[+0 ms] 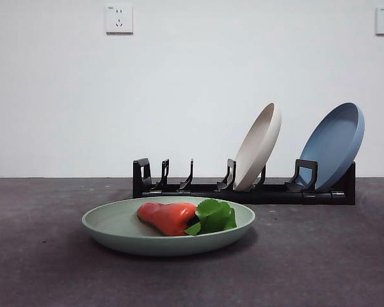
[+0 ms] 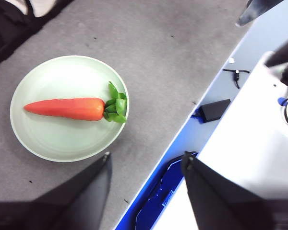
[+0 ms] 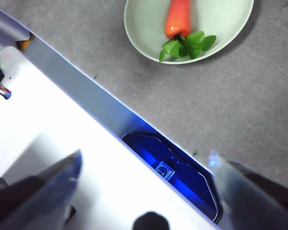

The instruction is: Take the green plate from the plate rack,put the plate on the table,take the carrot from the table,put the carrot in the plate

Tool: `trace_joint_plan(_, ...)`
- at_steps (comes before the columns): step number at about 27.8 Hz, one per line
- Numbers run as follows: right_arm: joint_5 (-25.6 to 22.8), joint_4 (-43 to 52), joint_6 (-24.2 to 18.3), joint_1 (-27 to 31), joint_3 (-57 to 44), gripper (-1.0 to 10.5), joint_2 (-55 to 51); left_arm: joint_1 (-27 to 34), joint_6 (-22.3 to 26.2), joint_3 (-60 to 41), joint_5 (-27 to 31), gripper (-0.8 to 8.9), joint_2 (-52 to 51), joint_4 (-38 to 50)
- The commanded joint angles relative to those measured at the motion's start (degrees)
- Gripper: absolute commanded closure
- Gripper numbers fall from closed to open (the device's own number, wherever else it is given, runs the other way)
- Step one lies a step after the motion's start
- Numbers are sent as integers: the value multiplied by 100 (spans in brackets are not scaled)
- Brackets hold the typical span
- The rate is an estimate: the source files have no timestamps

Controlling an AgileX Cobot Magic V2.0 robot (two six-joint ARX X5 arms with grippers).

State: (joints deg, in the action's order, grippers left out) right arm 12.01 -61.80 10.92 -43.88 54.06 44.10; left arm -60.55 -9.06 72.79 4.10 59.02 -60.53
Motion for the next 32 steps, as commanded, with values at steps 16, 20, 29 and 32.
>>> trace_joint_plan(16, -35, -7, -70, -13, 11, 946, 2, -15, -9, -9, 22, 817, 2, -81)
trace_joint_plan(20, -35, -7, -70, -13, 11, 946, 2, -15, -9, -9, 22, 817, 2, -79)
trace_joint_plan(29, -35, -7, -70, -11, 11, 946, 2, 9, 7, -9, 109, 817, -26, 33)
trace_joint_plan(32, -35, -13, -70, -13, 11, 946, 2, 225, 177, -9, 651, 817, -177, 382)
